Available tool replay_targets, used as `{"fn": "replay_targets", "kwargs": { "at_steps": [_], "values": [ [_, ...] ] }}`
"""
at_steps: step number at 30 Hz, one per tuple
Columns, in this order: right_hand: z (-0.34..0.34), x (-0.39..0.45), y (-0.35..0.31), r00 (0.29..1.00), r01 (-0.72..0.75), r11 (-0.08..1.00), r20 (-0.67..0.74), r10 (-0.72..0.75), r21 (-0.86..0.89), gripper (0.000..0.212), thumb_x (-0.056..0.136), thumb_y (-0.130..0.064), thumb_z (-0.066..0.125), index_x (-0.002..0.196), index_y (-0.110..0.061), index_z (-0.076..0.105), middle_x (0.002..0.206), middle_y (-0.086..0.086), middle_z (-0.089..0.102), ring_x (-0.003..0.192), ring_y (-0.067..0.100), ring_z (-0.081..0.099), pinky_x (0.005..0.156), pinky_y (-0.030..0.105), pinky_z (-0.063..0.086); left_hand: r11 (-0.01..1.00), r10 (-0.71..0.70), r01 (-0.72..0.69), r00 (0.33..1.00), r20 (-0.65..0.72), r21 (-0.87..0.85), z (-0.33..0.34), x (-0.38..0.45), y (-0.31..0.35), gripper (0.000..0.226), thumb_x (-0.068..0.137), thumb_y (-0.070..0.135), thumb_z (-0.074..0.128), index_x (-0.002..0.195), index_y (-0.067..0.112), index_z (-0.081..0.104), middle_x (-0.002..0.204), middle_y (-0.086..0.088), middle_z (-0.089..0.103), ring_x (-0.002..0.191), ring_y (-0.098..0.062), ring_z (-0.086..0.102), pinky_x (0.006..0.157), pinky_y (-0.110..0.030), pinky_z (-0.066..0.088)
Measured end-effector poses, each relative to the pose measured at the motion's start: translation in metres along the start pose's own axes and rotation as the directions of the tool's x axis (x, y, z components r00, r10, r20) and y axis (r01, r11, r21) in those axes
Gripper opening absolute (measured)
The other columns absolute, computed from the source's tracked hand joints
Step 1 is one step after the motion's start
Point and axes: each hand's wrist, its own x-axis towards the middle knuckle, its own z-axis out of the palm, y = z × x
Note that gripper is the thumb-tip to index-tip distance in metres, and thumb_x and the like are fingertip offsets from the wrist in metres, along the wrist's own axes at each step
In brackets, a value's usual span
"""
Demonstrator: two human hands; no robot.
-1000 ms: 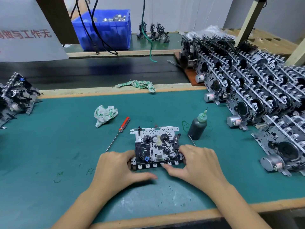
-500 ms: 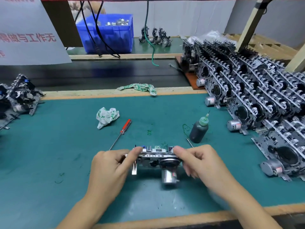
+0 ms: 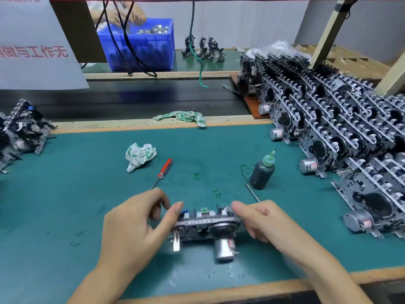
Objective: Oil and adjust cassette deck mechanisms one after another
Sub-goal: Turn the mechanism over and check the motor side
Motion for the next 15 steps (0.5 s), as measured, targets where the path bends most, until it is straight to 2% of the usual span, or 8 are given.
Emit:
{"fn": "replay_targets", "kwargs": {
  "at_steps": [1, 3, 5, 7, 9, 11, 15],
  "values": [
    [-0.003, -0.002, 0.004, 1.0, 0.018, 1.0, -0.019, -0.018, 0.0, 0.071, 0.049, -0.082, 0.061, 0.055, -0.013, 0.045, 0.058, 0.004, 0.033, 0.056, 0.015, 0.028, 0.057, 0.031, 0.023, 0.997, 0.009, -0.011, 1.0, -0.027, -0.077, -0.002, 0.002, 0.001, 0.033, 0.081, 0.056, 0.043, 0.069, 0.028, 0.057, 0.06, 0.011, 0.055, 0.064, -0.009, 0.052, 0.056, -0.035, 0.042],
    [-0.007, -0.005, 0.009, 0.993, 0.102, 0.993, -0.071, -0.097, 0.06, 0.05, 0.046, -0.062, 0.074, 0.077, -0.026, 0.06, 0.066, -0.007, 0.046, 0.063, 0.013, 0.04, 0.065, 0.031, 0.034, 0.981, 0.055, -0.063, 0.997, -0.047, -0.183, -0.005, 0.006, 0.007, 0.029, 0.081, 0.05, 0.05, 0.081, 0.024, 0.064, 0.077, 0.009, 0.061, 0.077, -0.008, 0.055, 0.069, -0.03, 0.044],
    [-0.006, -0.008, 0.01, 0.978, 0.206, 0.976, -0.026, -0.205, 0.069, 0.052, 0.048, -0.048, 0.081, 0.095, -0.045, 0.06, 0.087, -0.014, 0.058, 0.081, 0.009, 0.055, 0.08, 0.024, 0.044, 0.965, 0.143, -0.142, 0.99, -0.014, -0.222, -0.004, 0.009, 0.017, 0.028, 0.081, 0.047, 0.056, 0.085, 0.023, 0.069, 0.086, 0.011, 0.061, 0.088, -0.007, 0.054, 0.08, -0.021, 0.042],
    [-0.002, -0.007, 0.011, 0.954, 0.296, 0.955, 0.032, -0.297, 0.03, 0.056, 0.055, -0.042, 0.082, 0.106, -0.046, 0.059, 0.103, -0.013, 0.06, 0.102, 0.01, 0.057, 0.09, 0.02, 0.043, 0.942, 0.248, -0.228, 0.967, 0.056, -0.246, 0.0, 0.011, 0.027, 0.028, 0.081, 0.048, 0.059, 0.088, 0.025, 0.072, 0.09, 0.013, 0.059, 0.092, -0.005, 0.053, 0.084, -0.017, 0.039],
    [0.004, -0.003, 0.01, 0.942, 0.334, 0.943, 0.033, -0.333, -0.013, 0.048, 0.062, -0.038, 0.08, 0.105, -0.043, 0.061, 0.105, -0.011, 0.06, 0.107, 0.015, 0.056, 0.092, 0.026, 0.043, 0.928, 0.319, -0.285, 0.941, 0.115, -0.24, 0.005, 0.012, 0.034, 0.027, 0.081, 0.049, 0.059, 0.088, 0.027, 0.074, 0.088, 0.014, 0.058, 0.088, -0.006, 0.051, 0.081, -0.02, 0.039],
    [0.009, 0.001, 0.009, 0.944, 0.329, 0.944, 0.036, -0.329, -0.002, 0.037, 0.064, -0.035, 0.078, 0.098, -0.04, 0.064, 0.101, -0.012, 0.061, 0.101, 0.015, 0.058, 0.089, 0.029, 0.043, 0.926, 0.347, -0.315, 0.927, 0.142, -0.209, 0.009, 0.013, 0.037, 0.028, 0.082, 0.049, 0.058, 0.085, 0.027, 0.075, 0.082, 0.013, 0.057, 0.08, -0.007, 0.047, 0.074, -0.026, 0.039],
    [0.01, 0.004, 0.011, 0.95, 0.304, 0.951, 0.06, -0.307, 0.056, 0.033, 0.064, -0.034, 0.079, 0.093, -0.038, 0.064, 0.094, -0.01, 0.065, 0.092, 0.011, 0.062, 0.085, 0.025, 0.044, 0.908, 0.404, -0.375, 0.901, 0.155, -0.186, 0.011, 0.015, 0.035, 0.029, 0.082, 0.046, 0.058, 0.083, 0.024, 0.076, 0.071, 0.009, 0.054, 0.072, -0.01, 0.042, 0.064, -0.027, 0.038]
  ]
}}
